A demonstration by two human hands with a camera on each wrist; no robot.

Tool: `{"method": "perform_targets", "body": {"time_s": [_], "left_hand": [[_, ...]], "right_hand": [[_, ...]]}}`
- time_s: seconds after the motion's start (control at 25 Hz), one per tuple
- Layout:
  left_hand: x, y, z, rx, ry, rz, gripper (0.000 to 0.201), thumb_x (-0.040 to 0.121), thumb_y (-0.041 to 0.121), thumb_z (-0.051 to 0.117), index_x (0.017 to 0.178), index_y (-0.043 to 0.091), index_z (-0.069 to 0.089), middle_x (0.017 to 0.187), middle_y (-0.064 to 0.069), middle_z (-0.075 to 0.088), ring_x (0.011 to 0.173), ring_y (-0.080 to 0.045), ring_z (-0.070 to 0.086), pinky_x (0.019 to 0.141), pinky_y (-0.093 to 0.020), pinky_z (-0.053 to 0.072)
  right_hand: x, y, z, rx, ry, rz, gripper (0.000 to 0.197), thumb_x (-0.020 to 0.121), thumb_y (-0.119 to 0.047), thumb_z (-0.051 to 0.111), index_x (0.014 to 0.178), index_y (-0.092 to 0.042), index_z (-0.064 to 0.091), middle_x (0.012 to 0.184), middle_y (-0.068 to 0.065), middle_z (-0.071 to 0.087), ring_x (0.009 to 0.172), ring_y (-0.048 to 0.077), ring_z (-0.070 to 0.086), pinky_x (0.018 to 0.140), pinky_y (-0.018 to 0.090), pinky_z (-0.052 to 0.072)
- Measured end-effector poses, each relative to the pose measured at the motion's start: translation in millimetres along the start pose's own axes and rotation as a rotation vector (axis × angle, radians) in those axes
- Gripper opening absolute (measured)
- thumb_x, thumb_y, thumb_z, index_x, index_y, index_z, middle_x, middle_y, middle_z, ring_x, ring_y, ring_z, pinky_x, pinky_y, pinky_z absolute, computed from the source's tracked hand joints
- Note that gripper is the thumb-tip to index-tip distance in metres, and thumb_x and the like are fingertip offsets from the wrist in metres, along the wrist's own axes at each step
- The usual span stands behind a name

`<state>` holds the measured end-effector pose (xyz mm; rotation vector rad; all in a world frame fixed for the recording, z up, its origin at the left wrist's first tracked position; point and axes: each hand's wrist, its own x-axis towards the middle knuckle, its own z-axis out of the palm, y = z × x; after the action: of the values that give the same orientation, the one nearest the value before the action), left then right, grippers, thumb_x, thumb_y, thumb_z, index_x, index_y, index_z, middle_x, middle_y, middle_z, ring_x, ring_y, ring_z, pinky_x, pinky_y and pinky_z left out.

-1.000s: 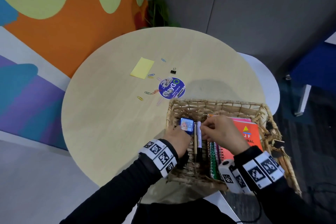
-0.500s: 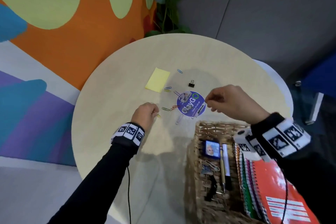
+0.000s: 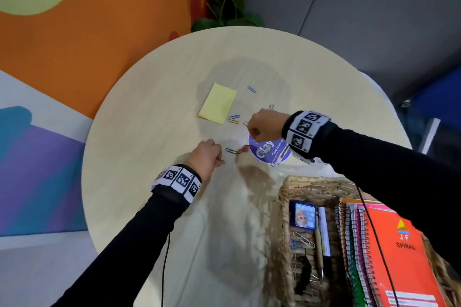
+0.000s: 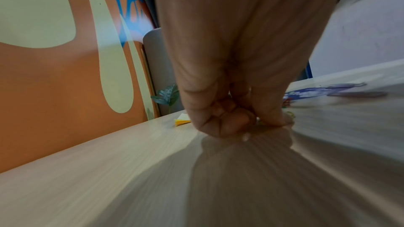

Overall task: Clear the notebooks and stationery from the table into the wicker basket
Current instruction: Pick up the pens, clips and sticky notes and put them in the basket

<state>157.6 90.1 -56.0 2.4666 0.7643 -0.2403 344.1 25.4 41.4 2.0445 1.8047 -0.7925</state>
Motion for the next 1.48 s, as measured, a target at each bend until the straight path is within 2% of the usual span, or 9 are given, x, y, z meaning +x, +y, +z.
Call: {"method": "perform_targets", "body": {"time_s": [0.28,0.44,0.56,0.8,0.96,1.12,1.24,1.32,1.48], "left_hand": [[-4,1,3,0.021,-0.025,-0.013,0.012,0.085,-0.001,0.058,0.097,-0.001,0.061,0.102,-0.019,0.061,0.088,-0.03,0.057,0.074,-0.035,0.044],[-10,1,7,-0.087,0.054,-0.032,0.009,0.083,-0.006,0.058,0.09,-0.002,0.061,0.09,-0.017,0.059,0.076,-0.018,0.047,0.065,-0.023,0.033],[-20,10,6,-0.142,0.07,-0.071,0.011,0.084,-0.001,0.06,0.094,0.002,0.064,0.093,-0.013,0.062,0.077,-0.02,0.053,0.068,-0.022,0.036],[-59,57,-7,-0.277,0.199,-0.074,0.007,0.082,0.007,0.069,0.088,0.006,0.073,0.088,-0.01,0.073,0.081,-0.024,0.066,0.073,-0.018,0.039],[-88,97,-4,-0.467,0.269,-0.048,0.009,0.078,0.007,0.074,0.08,0.011,0.066,0.071,0.001,0.067,0.061,0.0,0.06,0.064,-0.002,0.042],[-116,133,-2,-0.471,0.262,0.134,0.011,0.08,0.003,0.07,0.08,0.013,0.074,0.074,0.007,0.071,0.068,0.012,0.06,0.067,0.005,0.04],[-133,158,-1,-0.348,0.199,0.289,0.018,0.083,0.002,0.063,0.087,0.012,0.077,0.087,0.001,0.077,0.075,0.0,0.066,0.074,-0.004,0.045],[-140,172,4,-0.221,0.135,0.366,0.022,0.082,0.004,0.057,0.089,0.011,0.076,0.091,-0.004,0.076,0.084,-0.018,0.069,0.08,-0.025,0.051],[-147,195,17,0.158,-0.01,0.386,0.03,0.084,0.011,0.045,0.097,0.016,0.072,0.1,-0.001,0.072,0.1,-0.026,0.059,0.084,-0.041,0.05]], "right_hand": [[41,-4,26,-0.117,-0.08,0.025,0.02,0.083,-0.017,0.065,0.095,-0.001,0.068,0.101,0.019,0.069,0.074,0.027,0.053,0.062,0.028,0.04],[46,-5,31,-0.113,-0.1,0.045,0.02,0.083,-0.017,0.066,0.09,0.001,0.069,0.087,0.019,0.065,0.07,0.027,0.054,0.052,0.025,0.039],[36,-5,25,-0.116,-0.098,0.033,0.018,0.082,-0.014,0.064,0.084,0.004,0.068,0.081,0.02,0.064,0.071,0.03,0.058,0.059,0.028,0.041],[-69,-6,-7,0.051,0.054,-0.049,0.007,0.075,-0.012,0.068,0.078,-0.006,0.07,0.069,0.006,0.064,0.066,0.021,0.057,0.051,0.019,0.035],[-159,-12,35,0.181,-0.04,-0.023,0.005,0.073,-0.014,0.068,0.074,-0.01,0.072,0.068,0.007,0.072,0.062,0.018,0.058,0.057,0.024,0.043],[-183,-22,111,0.107,-0.189,0.079,0.016,0.081,-0.007,0.057,0.089,-0.003,0.07,0.091,0.016,0.072,0.082,0.03,0.066,0.069,0.031,0.049],[-176,-29,140,0.008,-0.256,0.159,0.029,0.089,-0.005,0.051,0.116,0.007,0.056,0.116,0.022,0.061,0.103,0.038,0.061,0.083,0.043,0.049],[-171,-36,149,-0.039,-0.264,0.179,0.034,0.093,-0.002,0.045,0.127,0.006,0.048,0.125,0.021,0.057,0.111,0.039,0.059,0.093,0.051,0.046],[-175,-32,148,0.064,-0.174,0.207,0.03,0.091,-0.012,0.052,0.119,-0.001,0.055,0.122,0.018,0.061,0.112,0.036,0.059,0.094,0.046,0.045]]}}
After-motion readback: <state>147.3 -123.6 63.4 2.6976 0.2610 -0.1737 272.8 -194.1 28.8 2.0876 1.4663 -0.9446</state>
